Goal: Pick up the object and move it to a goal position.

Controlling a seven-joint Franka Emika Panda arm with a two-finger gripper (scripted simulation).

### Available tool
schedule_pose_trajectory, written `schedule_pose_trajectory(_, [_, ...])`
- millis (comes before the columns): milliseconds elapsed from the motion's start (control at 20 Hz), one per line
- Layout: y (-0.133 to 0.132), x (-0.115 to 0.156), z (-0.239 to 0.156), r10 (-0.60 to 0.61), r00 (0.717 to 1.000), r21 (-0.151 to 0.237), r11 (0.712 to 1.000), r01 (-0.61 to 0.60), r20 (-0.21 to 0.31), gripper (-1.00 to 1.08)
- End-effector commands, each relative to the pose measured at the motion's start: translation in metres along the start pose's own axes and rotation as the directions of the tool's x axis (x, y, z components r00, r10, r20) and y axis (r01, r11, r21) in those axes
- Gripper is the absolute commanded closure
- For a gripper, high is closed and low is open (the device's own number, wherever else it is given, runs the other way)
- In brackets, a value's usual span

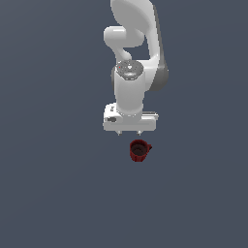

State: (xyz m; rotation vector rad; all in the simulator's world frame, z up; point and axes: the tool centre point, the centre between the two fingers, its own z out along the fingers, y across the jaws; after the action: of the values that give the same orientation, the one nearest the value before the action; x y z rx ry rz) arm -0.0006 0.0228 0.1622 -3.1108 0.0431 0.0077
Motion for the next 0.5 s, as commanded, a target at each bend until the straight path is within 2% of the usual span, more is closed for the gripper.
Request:
schedule_pose_trajectory(0, [0.0, 0.0, 0.0, 0.004, 1.0, 0.001, 1.0, -0.004, 0.0, -0.6])
schedule_pose_trajectory(200, [-0.004, 0.001, 0.003, -0.02, 1.0, -0.004, 1.0, 0.02, -0.001, -0.6])
schedule_pose_trajectory(450, [-0.024, 0.004, 0.017, -0.122, 0.993, -0.023, 0.992, 0.122, -0.003, -0.6])
